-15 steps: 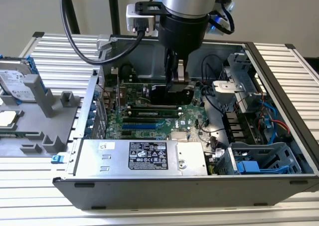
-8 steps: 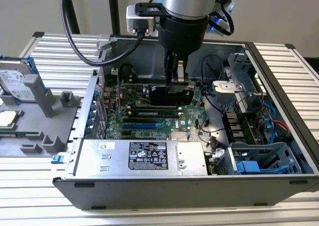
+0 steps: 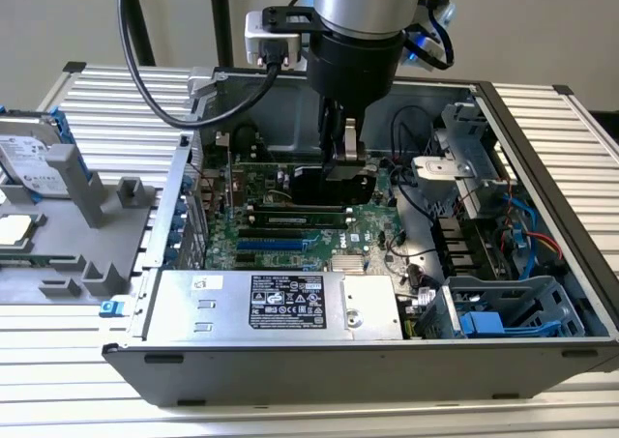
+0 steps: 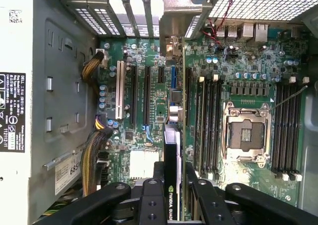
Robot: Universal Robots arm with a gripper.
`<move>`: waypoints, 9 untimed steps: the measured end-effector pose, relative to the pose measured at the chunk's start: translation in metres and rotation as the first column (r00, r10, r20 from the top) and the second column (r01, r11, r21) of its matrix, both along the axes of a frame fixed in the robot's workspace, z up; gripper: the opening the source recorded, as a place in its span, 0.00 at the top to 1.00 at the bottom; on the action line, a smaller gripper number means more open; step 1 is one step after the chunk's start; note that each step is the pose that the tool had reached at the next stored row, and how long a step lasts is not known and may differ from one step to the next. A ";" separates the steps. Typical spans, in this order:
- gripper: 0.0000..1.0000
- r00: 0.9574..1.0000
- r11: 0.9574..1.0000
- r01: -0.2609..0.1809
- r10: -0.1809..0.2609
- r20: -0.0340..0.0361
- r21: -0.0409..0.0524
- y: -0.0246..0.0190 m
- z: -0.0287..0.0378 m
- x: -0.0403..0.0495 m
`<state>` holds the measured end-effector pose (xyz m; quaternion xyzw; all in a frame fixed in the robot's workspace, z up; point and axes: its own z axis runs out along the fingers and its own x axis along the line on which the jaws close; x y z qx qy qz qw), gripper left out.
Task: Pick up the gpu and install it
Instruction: 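Insert the gpu into the slot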
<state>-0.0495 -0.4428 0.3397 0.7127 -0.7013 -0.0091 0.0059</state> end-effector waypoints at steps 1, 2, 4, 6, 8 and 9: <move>1.00 1.000 1.000 0.000 0.000 0.000 0.000 -0.0001 -0.0006 0.0000; 1.00 1.000 1.000 0.000 0.000 0.000 0.000 0.0000 -0.0013 0.0000; 1.00 1.000 1.000 0.000 0.000 0.000 0.000 0.0000 -0.0030 0.0000; 1.00 1.000 1.000 0.000 0.000 0.000 0.000 0.0000 -0.0047 0.0000; 1.00 1.000 1.000 0.000 0.000 0.000 0.000 0.0000 -0.0066 0.0000; 1.00 1.000 1.000 0.000 0.000 0.000 -0.001 -0.0001 -0.0082 0.0000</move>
